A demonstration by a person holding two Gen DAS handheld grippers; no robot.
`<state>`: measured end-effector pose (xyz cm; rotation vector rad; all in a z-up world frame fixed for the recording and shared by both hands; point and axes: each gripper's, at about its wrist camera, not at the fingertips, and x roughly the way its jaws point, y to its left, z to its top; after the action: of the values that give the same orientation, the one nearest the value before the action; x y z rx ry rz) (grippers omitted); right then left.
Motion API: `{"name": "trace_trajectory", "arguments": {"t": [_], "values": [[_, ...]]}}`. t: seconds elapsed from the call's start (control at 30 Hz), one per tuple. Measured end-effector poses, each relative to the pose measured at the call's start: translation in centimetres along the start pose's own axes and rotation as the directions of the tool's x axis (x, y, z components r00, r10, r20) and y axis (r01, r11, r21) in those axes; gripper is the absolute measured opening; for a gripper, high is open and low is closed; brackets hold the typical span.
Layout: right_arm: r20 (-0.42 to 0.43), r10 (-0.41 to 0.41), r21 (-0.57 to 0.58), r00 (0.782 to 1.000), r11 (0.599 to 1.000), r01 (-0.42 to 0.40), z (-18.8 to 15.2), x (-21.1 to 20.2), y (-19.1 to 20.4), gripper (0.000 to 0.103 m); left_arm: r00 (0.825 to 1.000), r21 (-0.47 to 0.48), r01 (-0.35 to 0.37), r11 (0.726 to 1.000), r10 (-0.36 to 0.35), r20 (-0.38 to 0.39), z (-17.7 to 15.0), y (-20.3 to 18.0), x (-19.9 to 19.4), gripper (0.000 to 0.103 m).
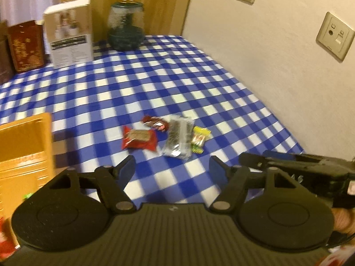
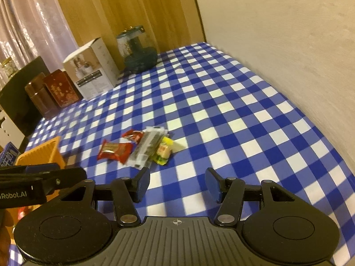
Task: Organize snacks
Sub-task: 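Move both open tools back toward the snack pile, then grasp the long clear seed packet with the left tool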
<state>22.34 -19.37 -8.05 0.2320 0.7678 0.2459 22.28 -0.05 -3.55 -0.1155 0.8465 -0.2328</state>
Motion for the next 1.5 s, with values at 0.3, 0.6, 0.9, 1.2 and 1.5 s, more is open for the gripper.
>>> {"name": "trace_trajectory", "arguments": {"t": [0.3,0.6,0.9,1.2,1.5], "values": [[-0.008,-0.018,0.006,1.0,1.0,0.018,0.7,3.3,-2.0,0.056,0.999,0.094,0.02,0.995,-0.016,-0.051,1.1,-1.2,6.4,0.05],[-0.015,-0.023,0.009,1.0,1.0,0.023,0.7,5.2,-2.9,0.056,0.996,0.129,0.039,0.991,-0.028,-0.083,1.9,-1.1,10.6,0.041],[-0.012,0.002,-0.002,1.0,1.0,-0.002,1.1,6.4,-2.3,0.056,0.994,0.157,0.025,0.987,-0.008,-0.106,2.4,-0.9,12.4,0.037],[-0.011,0.061,-0.047,0.998,0.997,-0.061,1.9,7.8,-0.6,0.056,0.994,0.136,-0.028,0.99,0.042,-0.098,0.6,0.2,10.1,0.036],[-0.051,0.109,-0.11,0.993,0.987,-0.114,1.3,8.5,0.6,0.054,0.992,0.063,-0.042,0.997,0.049,-0.116,-1.3,1.9,7.7,0.036]]}}
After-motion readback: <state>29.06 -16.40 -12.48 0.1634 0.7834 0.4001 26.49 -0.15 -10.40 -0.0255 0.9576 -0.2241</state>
